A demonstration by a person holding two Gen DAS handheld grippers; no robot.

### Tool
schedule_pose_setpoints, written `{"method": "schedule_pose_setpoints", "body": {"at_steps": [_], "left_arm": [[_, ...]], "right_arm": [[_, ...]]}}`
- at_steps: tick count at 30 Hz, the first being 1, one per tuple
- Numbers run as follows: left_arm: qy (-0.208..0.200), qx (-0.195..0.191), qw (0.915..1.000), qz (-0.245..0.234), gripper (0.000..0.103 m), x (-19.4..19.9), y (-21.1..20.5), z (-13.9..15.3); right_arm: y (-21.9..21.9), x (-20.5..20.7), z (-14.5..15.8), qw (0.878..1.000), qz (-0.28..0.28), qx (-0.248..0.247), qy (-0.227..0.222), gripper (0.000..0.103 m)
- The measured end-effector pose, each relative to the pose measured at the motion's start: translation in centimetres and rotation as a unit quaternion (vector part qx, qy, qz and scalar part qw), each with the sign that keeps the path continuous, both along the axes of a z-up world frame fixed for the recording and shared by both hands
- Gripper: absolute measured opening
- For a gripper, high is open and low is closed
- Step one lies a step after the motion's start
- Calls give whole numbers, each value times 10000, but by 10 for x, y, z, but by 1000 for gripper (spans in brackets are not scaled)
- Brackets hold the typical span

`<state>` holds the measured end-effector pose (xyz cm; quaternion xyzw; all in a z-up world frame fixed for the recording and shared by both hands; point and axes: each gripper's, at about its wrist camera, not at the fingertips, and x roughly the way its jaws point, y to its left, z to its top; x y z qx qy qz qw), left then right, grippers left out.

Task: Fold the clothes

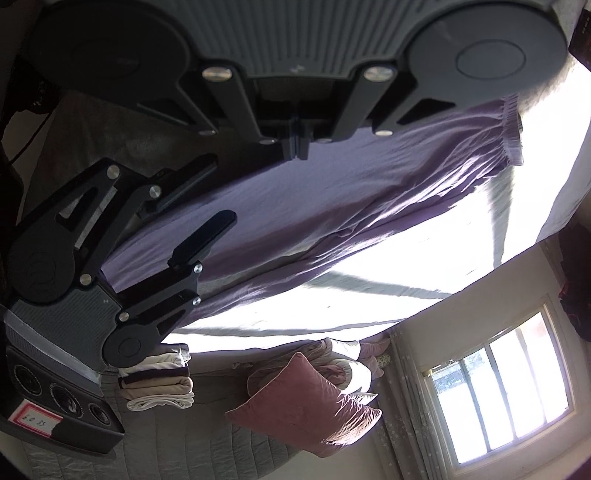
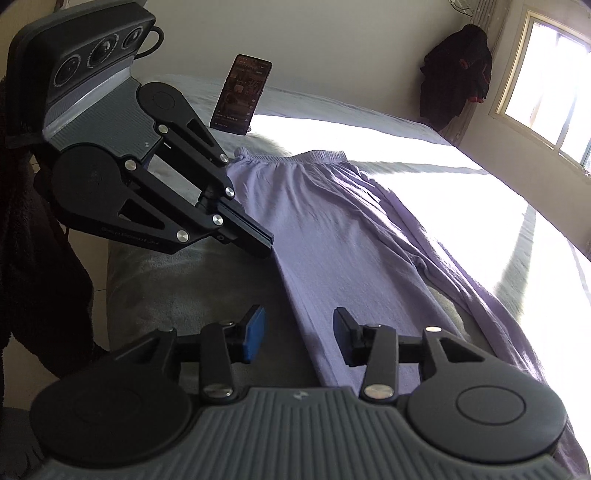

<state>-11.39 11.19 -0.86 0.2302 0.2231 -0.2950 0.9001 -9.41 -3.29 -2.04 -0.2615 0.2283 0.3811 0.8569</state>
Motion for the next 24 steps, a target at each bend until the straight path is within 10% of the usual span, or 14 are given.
{"method": "schedule_pose_setpoints", "body": {"at_steps": [14,24], "left_arm": [[128,81,9998,-92,0,-6,8,-10],[407,95,9987,-303,0,-14,17,-6]], "right_arm": [[-33,-5,-11,9987,-127,-495,-89,1],[-34,-24,-1,9968,404,-486,480,0]]}}
